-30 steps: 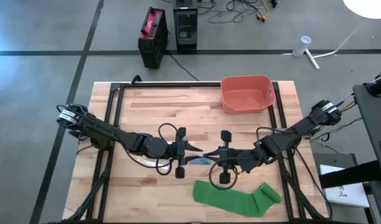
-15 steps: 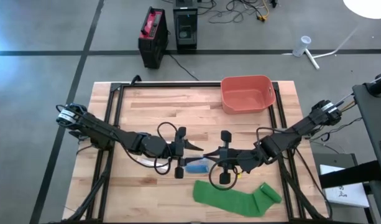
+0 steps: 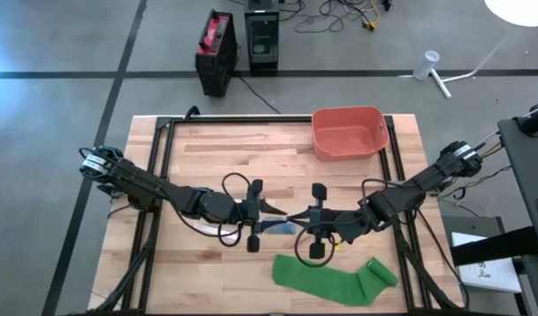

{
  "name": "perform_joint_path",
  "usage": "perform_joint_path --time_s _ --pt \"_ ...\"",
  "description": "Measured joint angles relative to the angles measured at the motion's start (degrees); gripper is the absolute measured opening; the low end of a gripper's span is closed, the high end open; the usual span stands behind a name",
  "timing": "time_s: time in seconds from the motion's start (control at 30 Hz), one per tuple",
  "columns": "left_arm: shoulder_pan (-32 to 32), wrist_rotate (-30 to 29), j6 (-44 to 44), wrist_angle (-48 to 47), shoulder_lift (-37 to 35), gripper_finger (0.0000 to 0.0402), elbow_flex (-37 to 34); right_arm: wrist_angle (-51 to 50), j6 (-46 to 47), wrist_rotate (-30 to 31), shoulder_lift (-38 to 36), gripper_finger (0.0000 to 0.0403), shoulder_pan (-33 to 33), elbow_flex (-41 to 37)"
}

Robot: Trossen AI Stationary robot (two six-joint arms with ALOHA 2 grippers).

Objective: Roll bandage
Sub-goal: Close the transparent zip bag

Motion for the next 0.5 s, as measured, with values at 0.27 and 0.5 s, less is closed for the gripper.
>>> perform_joint_path --time_s 0.27,0.5 --pt "0.0 0.0 0.0 0.5 0.1 0.0021 0.0 0.0 0.0 0.1 0.0 0.0000 0.0 0.0" --pt "0.1 -0.1 -0.2 -0.3 -1.0 0.0019 0.0 -0.7 0.4 -0.1 -1.1 0.0000 0.1 0.1"
